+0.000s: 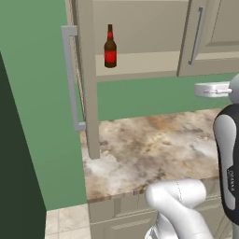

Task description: Open the cabinet directly in front. Then move the beer and the mug to the dining counter with the jar on it.

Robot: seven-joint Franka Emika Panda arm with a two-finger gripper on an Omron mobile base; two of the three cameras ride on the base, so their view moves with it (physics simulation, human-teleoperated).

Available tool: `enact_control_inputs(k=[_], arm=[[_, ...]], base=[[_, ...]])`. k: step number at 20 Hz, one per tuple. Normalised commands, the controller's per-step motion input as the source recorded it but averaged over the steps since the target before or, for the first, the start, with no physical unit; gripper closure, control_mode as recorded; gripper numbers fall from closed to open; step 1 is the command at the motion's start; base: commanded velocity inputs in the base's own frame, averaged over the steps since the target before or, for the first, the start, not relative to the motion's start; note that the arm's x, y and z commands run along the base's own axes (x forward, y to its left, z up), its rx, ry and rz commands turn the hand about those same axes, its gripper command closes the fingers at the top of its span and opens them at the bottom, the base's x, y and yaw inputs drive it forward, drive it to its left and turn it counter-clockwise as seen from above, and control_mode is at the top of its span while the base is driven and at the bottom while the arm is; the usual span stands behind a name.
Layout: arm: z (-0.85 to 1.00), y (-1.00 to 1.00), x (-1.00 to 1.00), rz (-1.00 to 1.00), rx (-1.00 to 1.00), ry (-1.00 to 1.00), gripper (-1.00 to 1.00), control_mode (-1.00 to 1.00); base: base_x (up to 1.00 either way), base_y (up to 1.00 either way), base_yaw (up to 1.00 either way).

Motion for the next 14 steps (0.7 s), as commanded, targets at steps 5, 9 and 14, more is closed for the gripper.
enact_control_inputs(k=[5,9,14], arm=[[0.0,-0.16,0.31,0.0,0.06,0.0,-1.0,-1.0],[0.0,-0.09,0.33,-0.01,0.09,0.0,-1.0,-1.0],[0.02,-0.08,0.31,-0.01,0.07,0.0,-1.0,-1.0]], base=[[0.0,0.0,0.0],[0.0,0.0,0.0],[0.0,0.0,0.0]])
